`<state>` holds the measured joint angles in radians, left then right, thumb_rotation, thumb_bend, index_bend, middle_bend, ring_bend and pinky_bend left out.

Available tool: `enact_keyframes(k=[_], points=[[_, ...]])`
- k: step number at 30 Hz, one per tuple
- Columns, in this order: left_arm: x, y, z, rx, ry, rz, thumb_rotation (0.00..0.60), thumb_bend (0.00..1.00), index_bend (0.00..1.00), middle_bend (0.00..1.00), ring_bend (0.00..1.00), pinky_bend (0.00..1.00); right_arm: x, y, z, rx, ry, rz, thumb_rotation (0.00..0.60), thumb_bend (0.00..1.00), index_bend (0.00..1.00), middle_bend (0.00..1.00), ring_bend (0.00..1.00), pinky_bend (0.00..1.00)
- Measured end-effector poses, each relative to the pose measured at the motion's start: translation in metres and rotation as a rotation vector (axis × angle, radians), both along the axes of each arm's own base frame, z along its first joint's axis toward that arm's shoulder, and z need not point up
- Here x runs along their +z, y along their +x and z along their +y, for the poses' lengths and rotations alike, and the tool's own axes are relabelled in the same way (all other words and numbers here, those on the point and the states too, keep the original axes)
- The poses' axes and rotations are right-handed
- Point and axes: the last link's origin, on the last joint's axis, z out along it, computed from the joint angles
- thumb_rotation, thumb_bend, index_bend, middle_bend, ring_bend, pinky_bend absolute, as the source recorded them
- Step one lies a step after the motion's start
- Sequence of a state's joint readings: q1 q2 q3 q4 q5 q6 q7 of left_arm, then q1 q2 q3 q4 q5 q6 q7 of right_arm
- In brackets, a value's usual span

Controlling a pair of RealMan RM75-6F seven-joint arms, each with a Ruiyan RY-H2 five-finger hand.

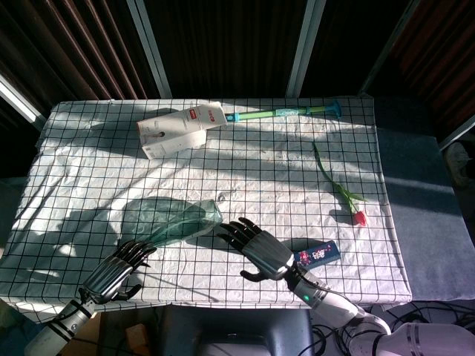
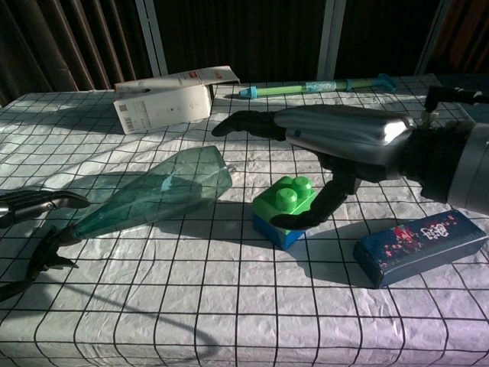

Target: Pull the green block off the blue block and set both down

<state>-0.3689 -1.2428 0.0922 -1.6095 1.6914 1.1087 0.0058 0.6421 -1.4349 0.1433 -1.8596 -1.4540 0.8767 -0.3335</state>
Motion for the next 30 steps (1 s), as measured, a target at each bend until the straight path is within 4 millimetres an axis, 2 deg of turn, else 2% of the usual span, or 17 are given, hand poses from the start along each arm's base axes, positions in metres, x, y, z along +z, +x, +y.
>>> enact_keyframes(k=[6, 14, 23, 27, 30], points=[[0.006, -0.001, -0.001, -0.005, 0.035, -0.014, 0.600, 0.34, 0.00, 0.00, 0.00, 0.00, 0.002, -0.007, -0.009, 0.013, -0.034, 0.053, 0.600, 0.20, 0.00, 0.00, 0.00, 0.00], [0.030, -0.022, -0.007, 0.051, 0.149, -0.004, 0.600, 0.34, 0.00, 0.00, 0.00, 0.00, 0.011, -0.030, -0.032, -0.019, -0.081, 0.170, 0.600, 0.20, 0.00, 0.00, 0.00, 0.00], [0.037, -0.029, -0.011, 0.073, 0.171, 0.005, 0.600, 0.34, 0.00, 0.00, 0.00, 0.00, 0.001, -0.043, -0.053, -0.047, -0.033, 0.270, 0.600, 0.20, 0.00, 0.04, 0.00, 0.00], [0.038, -0.030, -0.010, 0.083, 0.171, 0.006, 0.600, 0.34, 0.00, 0.00, 0.00, 0.00, -0.005, -0.045, -0.053, -0.041, -0.023, 0.289, 0.600, 0.21, 0.04, 0.08, 0.00, 0.00], [0.038, -0.031, -0.009, 0.086, 0.170, 0.006, 0.600, 0.33, 0.00, 0.00, 0.00, 0.00, -0.009, -0.045, -0.054, -0.042, -0.016, 0.293, 0.600, 0.25, 0.11, 0.13, 0.00, 0.00]])
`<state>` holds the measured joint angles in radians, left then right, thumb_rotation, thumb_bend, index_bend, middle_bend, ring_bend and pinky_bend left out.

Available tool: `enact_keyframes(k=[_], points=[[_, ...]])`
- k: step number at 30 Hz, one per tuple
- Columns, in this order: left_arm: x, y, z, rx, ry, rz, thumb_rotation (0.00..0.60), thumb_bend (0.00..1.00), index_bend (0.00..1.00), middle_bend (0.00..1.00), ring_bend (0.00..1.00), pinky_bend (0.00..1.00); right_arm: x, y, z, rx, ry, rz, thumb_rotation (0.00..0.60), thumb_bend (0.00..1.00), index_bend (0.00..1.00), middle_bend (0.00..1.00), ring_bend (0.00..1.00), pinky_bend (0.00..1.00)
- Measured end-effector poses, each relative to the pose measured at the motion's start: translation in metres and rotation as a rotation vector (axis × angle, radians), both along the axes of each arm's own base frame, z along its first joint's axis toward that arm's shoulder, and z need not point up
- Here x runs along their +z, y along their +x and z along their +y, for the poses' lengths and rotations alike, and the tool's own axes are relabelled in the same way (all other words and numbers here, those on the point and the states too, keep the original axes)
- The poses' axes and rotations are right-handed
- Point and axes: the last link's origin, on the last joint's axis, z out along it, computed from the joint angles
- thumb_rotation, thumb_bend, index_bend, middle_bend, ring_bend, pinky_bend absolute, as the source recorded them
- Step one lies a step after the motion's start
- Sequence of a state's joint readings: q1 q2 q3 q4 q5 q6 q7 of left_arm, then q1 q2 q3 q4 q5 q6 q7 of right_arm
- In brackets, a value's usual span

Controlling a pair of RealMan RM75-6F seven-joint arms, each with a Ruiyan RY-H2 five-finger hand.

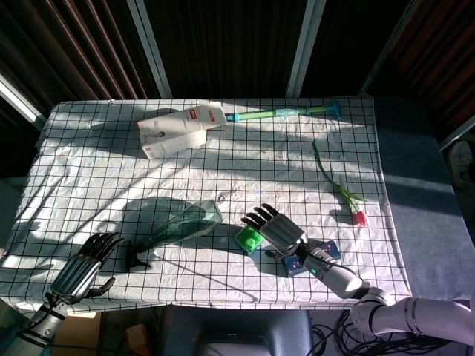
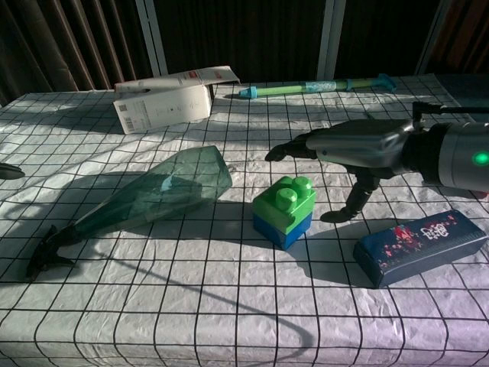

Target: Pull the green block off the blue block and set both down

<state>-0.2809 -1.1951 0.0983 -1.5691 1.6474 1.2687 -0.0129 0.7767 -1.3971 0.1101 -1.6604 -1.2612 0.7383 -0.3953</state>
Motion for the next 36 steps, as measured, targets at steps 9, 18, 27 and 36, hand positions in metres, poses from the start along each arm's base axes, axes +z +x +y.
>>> enact_keyframes(k=[9, 18, 27, 36], points=[[0.001, -0.002, 0.000, 0.006, -0.008, 0.007, 0.600, 0.33, 0.00, 0.00, 0.00, 0.00, -0.013, 0.004, -0.002, -0.006, 0.018, 0.005, 0.600, 0.33, 0.17, 0.18, 0.00, 0.00], [0.003, -0.003, 0.000, 0.011, -0.006, 0.011, 0.600, 0.33, 0.00, 0.00, 0.00, 0.00, -0.025, 0.010, -0.004, -0.001, 0.022, 0.013, 0.600, 0.33, 0.21, 0.20, 0.02, 0.00], [0.005, -0.005, 0.001, 0.018, -0.005, 0.008, 0.600, 0.33, 0.00, 0.00, 0.00, 0.00, -0.030, 0.009, -0.007, -0.010, 0.005, 0.029, 0.600, 0.34, 0.50, 0.38, 0.20, 0.08], [0.007, -0.007, 0.001, 0.033, -0.016, -0.027, 0.600, 0.34, 0.00, 0.00, 0.00, 0.00, -0.027, 0.011, -0.006, 0.037, -0.057, 0.015, 0.600, 0.37, 0.89, 0.67, 0.50, 0.26]])
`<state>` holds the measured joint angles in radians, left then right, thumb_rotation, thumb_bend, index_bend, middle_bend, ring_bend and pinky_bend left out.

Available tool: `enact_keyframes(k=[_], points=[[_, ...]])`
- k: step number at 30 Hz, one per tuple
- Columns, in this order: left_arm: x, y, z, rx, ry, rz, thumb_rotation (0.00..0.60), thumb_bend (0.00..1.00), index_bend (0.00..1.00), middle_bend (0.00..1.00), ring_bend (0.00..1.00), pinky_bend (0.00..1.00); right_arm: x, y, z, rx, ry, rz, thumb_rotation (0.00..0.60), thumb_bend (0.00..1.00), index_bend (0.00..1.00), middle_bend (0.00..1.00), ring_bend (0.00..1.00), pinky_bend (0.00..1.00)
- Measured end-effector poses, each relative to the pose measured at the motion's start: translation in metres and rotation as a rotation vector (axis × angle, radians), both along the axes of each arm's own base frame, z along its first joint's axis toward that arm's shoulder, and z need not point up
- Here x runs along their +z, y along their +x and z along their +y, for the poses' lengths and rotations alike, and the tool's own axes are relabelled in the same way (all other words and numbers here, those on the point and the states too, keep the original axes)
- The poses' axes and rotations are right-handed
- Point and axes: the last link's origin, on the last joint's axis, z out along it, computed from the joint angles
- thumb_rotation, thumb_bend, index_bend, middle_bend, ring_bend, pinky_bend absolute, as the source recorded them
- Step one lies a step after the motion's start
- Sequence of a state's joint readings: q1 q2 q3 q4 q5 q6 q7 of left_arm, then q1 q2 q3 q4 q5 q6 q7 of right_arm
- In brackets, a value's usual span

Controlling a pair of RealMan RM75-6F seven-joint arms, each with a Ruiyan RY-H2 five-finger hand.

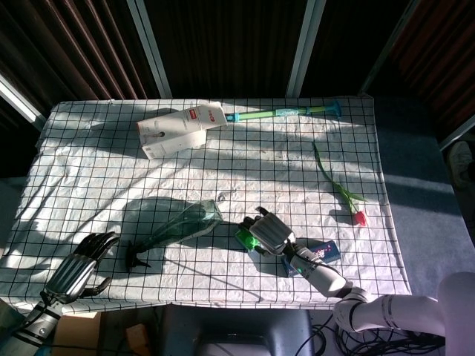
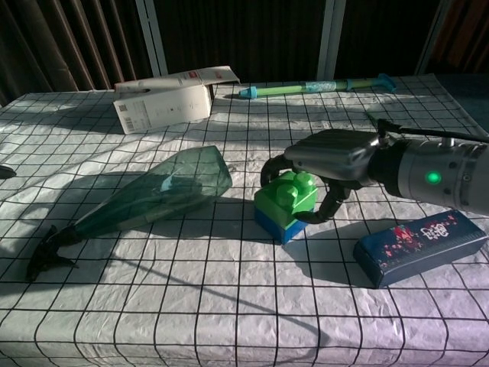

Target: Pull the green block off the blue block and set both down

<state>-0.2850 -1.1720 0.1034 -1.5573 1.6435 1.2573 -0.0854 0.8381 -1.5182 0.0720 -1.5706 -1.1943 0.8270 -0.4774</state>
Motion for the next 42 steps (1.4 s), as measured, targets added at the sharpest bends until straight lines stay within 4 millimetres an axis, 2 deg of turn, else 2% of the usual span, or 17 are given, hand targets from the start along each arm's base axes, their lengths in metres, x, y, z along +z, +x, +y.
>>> enact_keyframes(k=[5, 13, 20, 23, 27, 30, 34, 39, 42], points=[[0.004, -0.002, 0.003, 0.026, -0.026, -0.070, 0.600, 0.35, 0.00, 0.00, 0.00, 0.00, 0.012, 0.004, 0.004, 0.038, -0.030, -0.056, 0.600, 0.37, 0.91, 0.68, 0.52, 0.31], [0.007, -0.001, 0.015, 0.070, -0.103, -0.311, 0.600, 0.35, 0.00, 0.00, 0.00, 0.00, 0.051, 0.025, 0.010, 0.050, -0.062, -0.267, 0.600, 0.37, 0.91, 0.69, 0.53, 0.33], [-0.006, 0.002, 0.028, 0.071, -0.174, -0.626, 0.600, 0.32, 0.00, 0.00, 0.00, 0.00, 0.079, 0.055, 0.010, 0.014, -0.046, -0.507, 0.600, 0.37, 0.91, 0.69, 0.53, 0.34], [-0.013, 0.005, 0.034, 0.057, -0.197, -0.698, 0.600, 0.29, 0.00, 0.00, 0.00, 0.00, 0.088, 0.066, 0.008, 0.011, -0.049, -0.579, 0.600, 0.37, 0.91, 0.69, 0.53, 0.34], [-0.026, 0.020, 0.042, 0.046, -0.231, -0.848, 0.600, 0.27, 0.00, 0.00, 0.00, 0.00, 0.089, 0.086, 0.009, -0.038, -0.003, -0.701, 0.600, 0.37, 0.92, 0.69, 0.53, 0.34], [-0.040, 0.040, 0.052, 0.033, -0.260, -1.021, 0.600, 0.27, 0.00, 0.00, 0.00, 0.00, 0.082, 0.106, 0.011, -0.084, 0.049, -0.794, 0.600, 0.37, 0.92, 0.69, 0.53, 0.34], [-0.061, 0.068, 0.067, -0.002, -0.274, -1.227, 0.600, 0.26, 0.00, 0.00, 0.00, 0.00, 0.072, 0.126, 0.014, -0.090, 0.069, -0.822, 0.600, 0.37, 0.92, 0.69, 0.53, 0.34], [-0.075, 0.088, 0.078, -0.033, -0.272, -1.314, 0.600, 0.25, 0.00, 0.00, 0.00, 0.00, 0.056, 0.149, 0.022, -0.089, 0.075, -0.835, 0.600, 0.37, 0.92, 0.69, 0.53, 0.34], [-0.080, 0.096, 0.080, -0.048, -0.266, -1.328, 0.600, 0.25, 0.00, 0.00, 0.00, 0.00, 0.049, 0.157, 0.023, -0.094, 0.069, -0.835, 0.600, 0.37, 0.92, 0.69, 0.53, 0.34]])
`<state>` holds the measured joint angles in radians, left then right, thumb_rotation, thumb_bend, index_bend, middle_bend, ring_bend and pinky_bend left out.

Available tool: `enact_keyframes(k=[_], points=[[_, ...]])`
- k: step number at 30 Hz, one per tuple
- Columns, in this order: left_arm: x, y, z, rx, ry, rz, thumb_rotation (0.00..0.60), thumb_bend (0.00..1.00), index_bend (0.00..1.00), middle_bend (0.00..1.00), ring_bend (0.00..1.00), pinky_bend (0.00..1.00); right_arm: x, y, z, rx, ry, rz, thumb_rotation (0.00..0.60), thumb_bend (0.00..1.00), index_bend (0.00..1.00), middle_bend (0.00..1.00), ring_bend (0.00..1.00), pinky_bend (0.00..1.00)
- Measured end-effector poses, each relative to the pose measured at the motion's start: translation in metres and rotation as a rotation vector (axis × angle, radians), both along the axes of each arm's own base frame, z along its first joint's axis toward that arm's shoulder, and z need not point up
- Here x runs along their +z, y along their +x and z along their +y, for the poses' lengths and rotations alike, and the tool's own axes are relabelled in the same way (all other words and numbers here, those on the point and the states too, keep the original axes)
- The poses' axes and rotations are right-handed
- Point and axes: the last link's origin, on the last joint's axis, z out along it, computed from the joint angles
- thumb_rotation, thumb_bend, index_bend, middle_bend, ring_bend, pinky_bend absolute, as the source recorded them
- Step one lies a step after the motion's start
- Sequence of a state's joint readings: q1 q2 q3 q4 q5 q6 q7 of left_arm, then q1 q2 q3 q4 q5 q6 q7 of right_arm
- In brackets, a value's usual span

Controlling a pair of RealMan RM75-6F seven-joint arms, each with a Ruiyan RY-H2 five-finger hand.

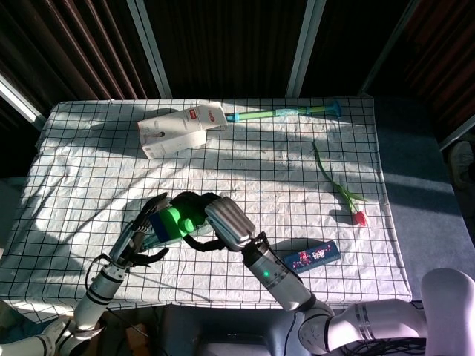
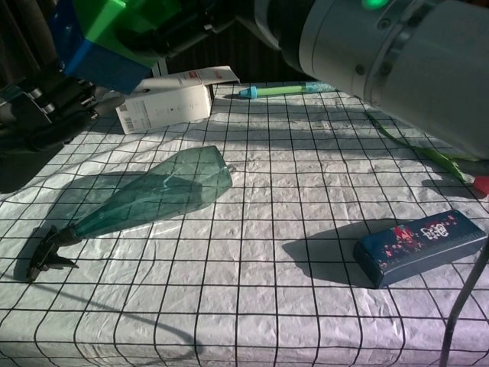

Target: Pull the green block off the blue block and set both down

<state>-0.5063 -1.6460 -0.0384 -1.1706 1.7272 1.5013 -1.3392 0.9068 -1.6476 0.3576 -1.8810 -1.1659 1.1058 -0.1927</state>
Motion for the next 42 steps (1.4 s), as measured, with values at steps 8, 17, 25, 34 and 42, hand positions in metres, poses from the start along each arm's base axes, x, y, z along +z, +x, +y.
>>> enact_keyframes(k=[8, 17, 25, 34, 42], points=[[-0.004, 0.006, 0.003, 0.013, 0.024, -0.026, 0.600, 0.25, 0.00, 0.00, 0.00, 0.00, -0.007, 0.004, 0.000, -0.009, -0.025, 0.013, 0.600, 0.37, 0.92, 0.69, 0.53, 0.34], [-0.008, 0.009, 0.007, 0.060, 0.004, -0.076, 0.600, 0.26, 0.10, 0.16, 0.00, 0.00, -0.016, 0.006, 0.002, -0.016, -0.016, -0.003, 0.600, 0.37, 0.92, 0.70, 0.53, 0.34], [-0.009, 0.009, 0.007, 0.082, 0.004, -0.073, 0.600, 0.27, 0.38, 0.32, 0.00, 0.00, -0.019, 0.006, 0.001, -0.021, -0.021, -0.005, 0.600, 0.37, 0.92, 0.70, 0.53, 0.34], [-0.009, 0.010, 0.006, 0.108, 0.016, -0.094, 0.600, 0.30, 0.53, 0.49, 0.04, 0.00, -0.020, 0.004, 0.001, -0.020, -0.027, 0.005, 0.600, 0.37, 0.92, 0.70, 0.53, 0.34], [-0.009, 0.012, 0.004, 0.136, 0.025, -0.147, 0.600, 0.53, 0.72, 0.70, 0.20, 0.00, -0.020, -0.001, -0.002, -0.029, -0.032, 0.013, 0.600, 0.37, 0.92, 0.70, 0.53, 0.34]])
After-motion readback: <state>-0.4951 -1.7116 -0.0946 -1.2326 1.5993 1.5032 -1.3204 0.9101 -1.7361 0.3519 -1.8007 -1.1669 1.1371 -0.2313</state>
